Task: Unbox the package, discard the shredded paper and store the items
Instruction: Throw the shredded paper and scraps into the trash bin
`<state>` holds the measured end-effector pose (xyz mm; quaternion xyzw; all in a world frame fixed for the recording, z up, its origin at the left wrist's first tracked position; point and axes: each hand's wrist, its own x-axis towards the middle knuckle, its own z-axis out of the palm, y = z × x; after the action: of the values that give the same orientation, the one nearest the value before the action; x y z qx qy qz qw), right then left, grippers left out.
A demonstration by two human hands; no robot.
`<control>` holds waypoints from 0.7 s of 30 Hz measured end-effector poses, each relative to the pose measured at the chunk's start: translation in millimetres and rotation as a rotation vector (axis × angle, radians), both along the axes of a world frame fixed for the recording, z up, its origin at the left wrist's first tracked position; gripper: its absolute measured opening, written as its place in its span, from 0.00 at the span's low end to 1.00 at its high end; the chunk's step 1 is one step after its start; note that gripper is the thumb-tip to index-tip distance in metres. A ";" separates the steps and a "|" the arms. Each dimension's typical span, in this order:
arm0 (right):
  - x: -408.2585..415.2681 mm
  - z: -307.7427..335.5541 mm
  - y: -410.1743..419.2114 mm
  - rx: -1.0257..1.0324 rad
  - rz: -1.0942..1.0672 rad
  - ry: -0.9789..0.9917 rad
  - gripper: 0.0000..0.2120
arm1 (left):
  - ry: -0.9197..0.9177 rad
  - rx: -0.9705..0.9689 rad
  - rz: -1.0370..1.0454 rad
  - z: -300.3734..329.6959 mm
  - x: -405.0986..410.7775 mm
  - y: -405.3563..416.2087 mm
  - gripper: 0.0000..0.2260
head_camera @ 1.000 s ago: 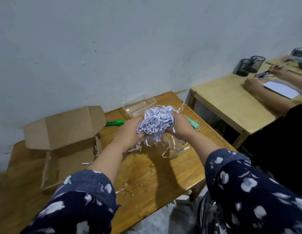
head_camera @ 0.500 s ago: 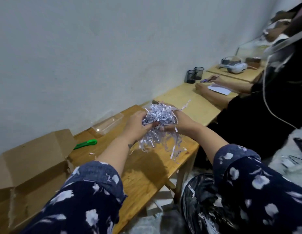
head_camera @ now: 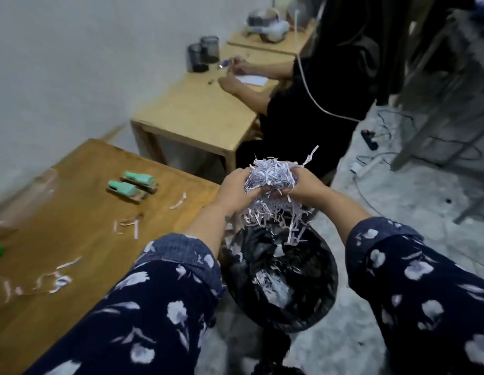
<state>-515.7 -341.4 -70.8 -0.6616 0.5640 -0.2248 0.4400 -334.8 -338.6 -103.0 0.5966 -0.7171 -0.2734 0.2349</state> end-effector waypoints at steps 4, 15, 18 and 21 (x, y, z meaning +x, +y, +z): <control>-45.1 -69.6 -5.6 0.108 -0.082 0.082 0.29 | 0.027 0.163 -0.069 -62.7 -45.6 -11.5 0.24; -101.4 -292.0 14.7 0.407 -0.114 0.049 0.40 | -0.041 0.627 -0.067 -288.3 -101.4 2.3 0.35; -106.9 -326.9 19.9 0.511 -0.030 0.197 0.39 | -0.084 0.741 -0.110 -319.3 -99.6 12.0 0.37; -108.1 -337.6 22.0 0.608 0.029 0.346 0.33 | -0.140 0.771 -0.134 -323.9 -98.1 15.5 0.35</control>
<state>-623.8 -319.4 -408.4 -0.5366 0.6620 0.0748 0.5179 -433.0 -323.0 -426.9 0.6101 -0.6134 -0.4959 -0.0743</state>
